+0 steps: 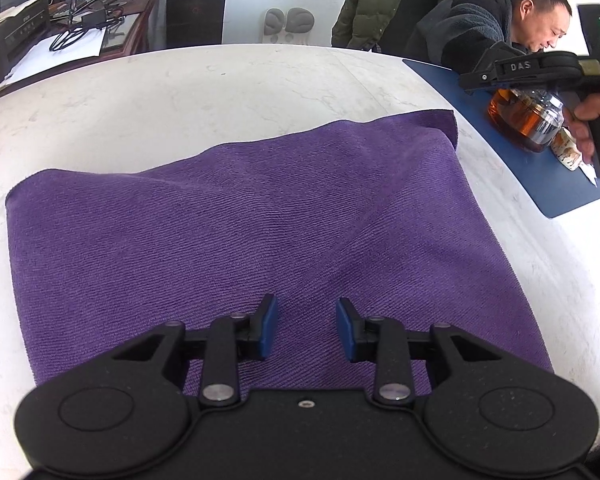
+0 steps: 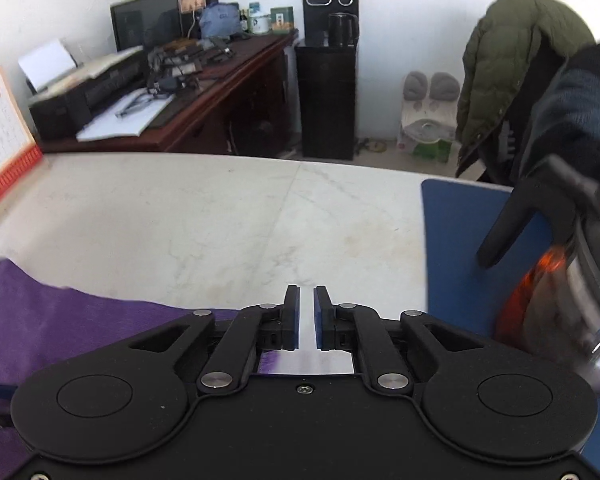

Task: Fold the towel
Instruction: 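Grasp a towel corner with the right gripper and lift it up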

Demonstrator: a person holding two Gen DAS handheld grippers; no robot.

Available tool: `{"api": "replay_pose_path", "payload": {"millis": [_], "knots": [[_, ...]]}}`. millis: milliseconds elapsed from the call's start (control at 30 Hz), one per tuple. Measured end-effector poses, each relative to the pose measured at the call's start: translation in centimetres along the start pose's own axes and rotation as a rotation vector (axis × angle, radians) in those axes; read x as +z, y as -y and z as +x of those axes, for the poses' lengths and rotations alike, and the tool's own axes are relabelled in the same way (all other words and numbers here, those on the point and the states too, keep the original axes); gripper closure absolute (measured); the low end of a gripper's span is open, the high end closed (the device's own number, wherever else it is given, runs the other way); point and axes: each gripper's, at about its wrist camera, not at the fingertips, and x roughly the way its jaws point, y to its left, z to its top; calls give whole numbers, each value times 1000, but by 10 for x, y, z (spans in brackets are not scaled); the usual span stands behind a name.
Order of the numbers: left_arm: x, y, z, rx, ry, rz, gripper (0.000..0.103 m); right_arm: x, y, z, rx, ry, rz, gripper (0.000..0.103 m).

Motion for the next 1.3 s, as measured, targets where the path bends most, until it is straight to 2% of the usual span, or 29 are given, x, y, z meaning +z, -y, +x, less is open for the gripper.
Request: {"api": "replay_pose_path", "payload": {"millis": [67, 167, 267, 400, 500, 567, 700, 900, 1000, 1133, 1300], "knots": [[0, 0, 0, 0, -2, 4, 73, -10, -1, -1, 27, 5, 47, 61], [1, 1, 0, -1, -4, 11, 73, -29, -2, 1, 75, -6, 122, 61], [1, 1, 0, -2, -6, 17, 73, -42, -6, 15, 64, -39, 131, 62], [1, 1, 0, -4, -7, 23, 73, -46, 0, 30, 80, -45, 200, 95], [1, 0, 0, -7, -3, 25, 73, -44, 7, 28, 70, -29, 227, 101], [0, -1, -1, -9, -1, 25, 73, -42, 9, 25, 61, -24, 213, 101], [0, -2, -1, -12, 0, 26, 73, -33, 7, 14, 24, -11, 133, 101], [0, -2, -1, -14, -5, 40, 73, -7, -8, -8, -26, 38, -61, 101], [0, -2, -2, -15, -6, 42, 73, 9, -24, -15, -78, 70, -223, 101], [-1, -3, -2, -18, -5, 37, 73, 18, -40, -4, -148, 59, -386, 101], [-1, -3, -3, -17, -7, 43, 73, 10, -45, 35, -176, -20, -463, 101]]}}
